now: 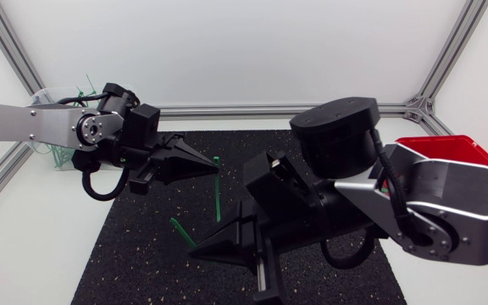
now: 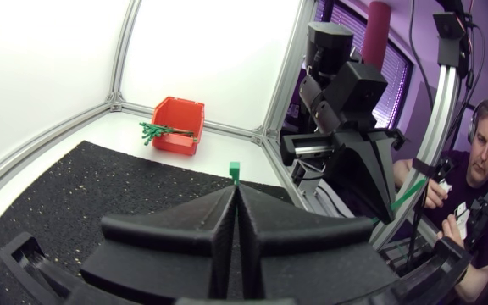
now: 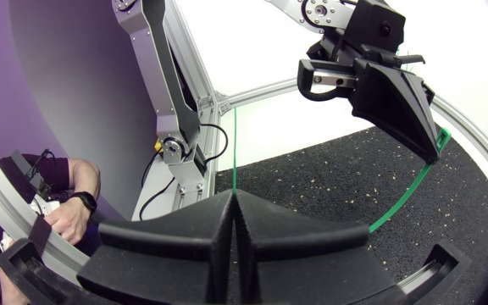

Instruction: Take a green cable tie from the red box, thread the tail through the head to close it, then place it in the transparent bin on the left.

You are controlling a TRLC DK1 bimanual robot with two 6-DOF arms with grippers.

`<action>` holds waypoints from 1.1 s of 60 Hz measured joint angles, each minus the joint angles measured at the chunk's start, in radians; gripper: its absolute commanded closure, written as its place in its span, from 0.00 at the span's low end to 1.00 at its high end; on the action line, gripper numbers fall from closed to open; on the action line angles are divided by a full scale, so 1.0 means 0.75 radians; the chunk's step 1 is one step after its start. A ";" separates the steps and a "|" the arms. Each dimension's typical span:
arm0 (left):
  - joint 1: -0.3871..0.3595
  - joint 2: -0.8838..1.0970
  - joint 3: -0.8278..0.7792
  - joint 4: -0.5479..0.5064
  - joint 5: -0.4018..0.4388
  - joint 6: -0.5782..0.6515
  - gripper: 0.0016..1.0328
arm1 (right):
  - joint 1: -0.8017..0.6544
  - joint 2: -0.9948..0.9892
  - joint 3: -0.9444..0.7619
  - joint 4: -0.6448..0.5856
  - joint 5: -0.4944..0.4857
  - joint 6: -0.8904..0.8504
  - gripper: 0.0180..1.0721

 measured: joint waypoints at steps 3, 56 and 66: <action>-0.012 -0.010 -0.016 0.060 -0.030 0.000 0.97 | 0.000 0.000 -0.001 0.000 0.015 -0.017 0.95; -0.099 -0.112 -0.429 1.513 -0.271 -1.181 0.97 | -0.141 -0.179 0.059 -0.367 -0.117 0.082 0.95; -0.134 -0.144 -0.465 1.560 -0.285 -1.216 0.97 | -0.162 -0.197 0.140 -0.509 -0.184 0.149 0.95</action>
